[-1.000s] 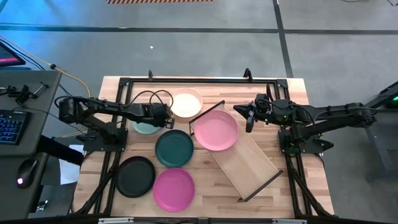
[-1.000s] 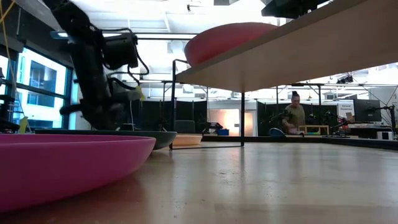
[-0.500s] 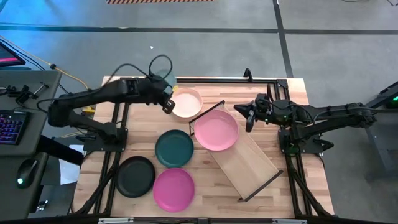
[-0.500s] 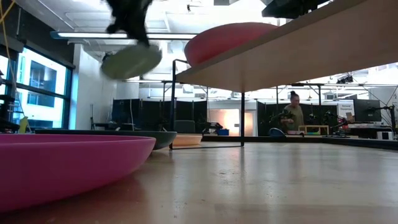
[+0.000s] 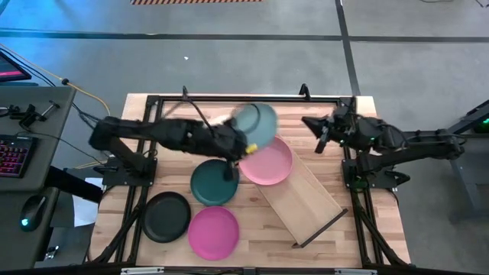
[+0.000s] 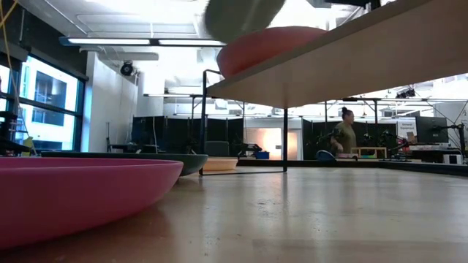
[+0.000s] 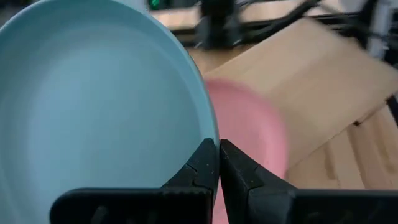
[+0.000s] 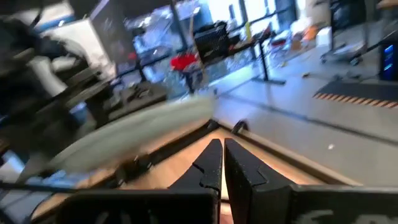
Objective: Place and stack plates onto a shelf
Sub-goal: Stack the blue plate on the pink plate
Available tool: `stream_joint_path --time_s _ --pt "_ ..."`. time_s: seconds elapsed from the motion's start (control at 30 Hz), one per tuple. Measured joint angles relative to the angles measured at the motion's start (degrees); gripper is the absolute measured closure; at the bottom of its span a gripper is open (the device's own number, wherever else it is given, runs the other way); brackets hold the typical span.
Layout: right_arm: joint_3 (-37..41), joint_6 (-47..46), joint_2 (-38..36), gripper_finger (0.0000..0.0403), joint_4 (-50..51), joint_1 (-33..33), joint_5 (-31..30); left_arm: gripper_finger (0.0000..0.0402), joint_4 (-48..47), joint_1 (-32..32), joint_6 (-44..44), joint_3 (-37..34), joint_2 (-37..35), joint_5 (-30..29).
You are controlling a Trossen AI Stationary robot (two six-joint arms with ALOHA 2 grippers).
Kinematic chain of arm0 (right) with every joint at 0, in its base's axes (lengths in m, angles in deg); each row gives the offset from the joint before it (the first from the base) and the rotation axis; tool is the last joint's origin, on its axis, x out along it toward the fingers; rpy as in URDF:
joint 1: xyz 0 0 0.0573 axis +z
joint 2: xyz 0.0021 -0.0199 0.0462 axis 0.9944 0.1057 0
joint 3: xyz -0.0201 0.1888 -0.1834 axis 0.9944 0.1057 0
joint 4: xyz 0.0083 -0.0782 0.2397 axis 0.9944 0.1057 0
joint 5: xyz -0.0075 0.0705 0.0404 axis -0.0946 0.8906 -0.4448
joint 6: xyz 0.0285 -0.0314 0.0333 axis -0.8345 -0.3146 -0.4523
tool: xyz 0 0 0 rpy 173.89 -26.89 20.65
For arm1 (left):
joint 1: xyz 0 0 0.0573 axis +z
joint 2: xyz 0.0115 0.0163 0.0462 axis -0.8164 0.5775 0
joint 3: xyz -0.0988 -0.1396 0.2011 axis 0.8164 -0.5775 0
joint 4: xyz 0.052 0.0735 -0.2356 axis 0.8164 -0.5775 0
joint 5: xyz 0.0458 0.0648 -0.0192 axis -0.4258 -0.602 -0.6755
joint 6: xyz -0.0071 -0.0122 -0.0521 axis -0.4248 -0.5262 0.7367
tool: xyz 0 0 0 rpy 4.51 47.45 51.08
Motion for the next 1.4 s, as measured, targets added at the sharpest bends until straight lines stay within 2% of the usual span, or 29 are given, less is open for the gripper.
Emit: stream_joint_path --time_s 0.2,0.37,0.47,0.63,0.77,0.83,1.03,1.4 --pt "0.00 3.25 -5.10 0.0402 2.91 -0.01 -5.44 0.0401 2.88 -4.08 -11.18 10.52 10.46 1.09" --pt "0.00 2.84 -8.90 0.0402 7.18 -0.01 -6.29 0.0401 3.55 -4.94 -12.13 16.68 17.20 5.53" --pt "-0.02 1.45 -10.48 0.0402 9.96 -0.01 -5.13 0.0402 4.09 -6.37 -11.23 19.04 20.51 5.66" --pt "-0.02 -3.00 -11.26 0.0402 11.10 0.23 -0.64 0.0402 6.29 -8.98 -10.83 19.53 22.72 3.90" --pt "-0.02 -7.04 -11.19 0.0402 11.13 0.96 1.70 0.0402 1.06 -10.42 -10.60 19.57 22.64 -5.10" --pt "-0.02 -9.30 -10.98 0.0402 11.10 1.65 1.71 0.0401 -3.02 -10.22 -8.35 19.57 22.26 -7.42" --pt "-0.02 -11.51 -10.11 0.0402 10.99 2.52 0.02 0.0401 -9.90 -9.41 -3.58 19.47 22.08 -8.19" --pt "-0.02 -11.34 -9.70 0.0402 11.07 2.52 1.47 0.0401 -10.64 -3.85 3.28 15.50 22.59 -6.19"
